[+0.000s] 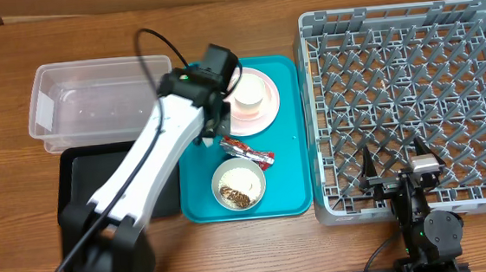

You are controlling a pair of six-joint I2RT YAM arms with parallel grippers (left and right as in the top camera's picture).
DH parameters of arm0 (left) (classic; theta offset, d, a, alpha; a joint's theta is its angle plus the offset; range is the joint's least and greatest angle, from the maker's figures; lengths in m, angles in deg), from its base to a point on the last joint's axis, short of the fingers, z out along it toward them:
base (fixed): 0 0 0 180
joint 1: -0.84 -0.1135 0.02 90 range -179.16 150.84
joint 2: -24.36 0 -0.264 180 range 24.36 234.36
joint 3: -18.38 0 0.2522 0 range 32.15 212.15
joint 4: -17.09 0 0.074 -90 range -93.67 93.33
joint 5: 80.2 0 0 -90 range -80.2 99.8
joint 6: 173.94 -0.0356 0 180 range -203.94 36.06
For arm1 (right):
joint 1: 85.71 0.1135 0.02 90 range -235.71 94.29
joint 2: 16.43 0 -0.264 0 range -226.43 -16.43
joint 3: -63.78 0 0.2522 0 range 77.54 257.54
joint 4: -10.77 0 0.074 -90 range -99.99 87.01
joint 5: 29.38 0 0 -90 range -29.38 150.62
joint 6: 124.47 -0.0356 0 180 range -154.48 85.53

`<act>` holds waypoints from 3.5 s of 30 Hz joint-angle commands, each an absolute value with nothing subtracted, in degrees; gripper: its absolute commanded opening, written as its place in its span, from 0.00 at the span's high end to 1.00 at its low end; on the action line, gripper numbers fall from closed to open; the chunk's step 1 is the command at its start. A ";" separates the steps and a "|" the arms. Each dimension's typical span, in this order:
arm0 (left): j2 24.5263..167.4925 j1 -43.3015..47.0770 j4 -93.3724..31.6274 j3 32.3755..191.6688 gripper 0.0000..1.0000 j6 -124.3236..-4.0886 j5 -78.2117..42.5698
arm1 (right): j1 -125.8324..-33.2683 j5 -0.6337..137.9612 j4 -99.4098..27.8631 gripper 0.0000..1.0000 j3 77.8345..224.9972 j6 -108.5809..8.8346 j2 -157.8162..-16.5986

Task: Sort waste into correct bins and load items into the dishwasher
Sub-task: 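Grasp the tissue with the left gripper and drop it into the clear bin, then move the left gripper back and grasp the red snack wrapper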

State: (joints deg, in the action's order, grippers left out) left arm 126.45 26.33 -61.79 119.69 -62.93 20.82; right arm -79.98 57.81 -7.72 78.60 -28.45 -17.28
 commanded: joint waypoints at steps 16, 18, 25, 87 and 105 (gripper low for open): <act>124.96 1.57 -52.11 120.90 0.96 -53.00 27.93 | -79.67 57.92 -7.44 0.00 77.99 -28.43 -16.60; 127.19 -0.42 -50.49 120.90 0.96 -52.98 27.73 | -79.67 57.92 -7.44 0.00 77.99 -28.45 -16.60; 132.19 -3.63 -47.32 120.90 0.93 -53.03 27.73 | -79.67 57.92 -7.44 0.00 77.99 -28.45 -16.60; 123.67 27.12 -40.52 99.13 0.53 -37.14 5.81 | -79.67 57.92 -7.44 0.00 77.99 -28.45 -16.60; 123.69 27.14 -33.83 92.90 0.60 -35.91 7.71 | -79.67 57.92 -7.44 0.00 77.99 -28.45 -16.60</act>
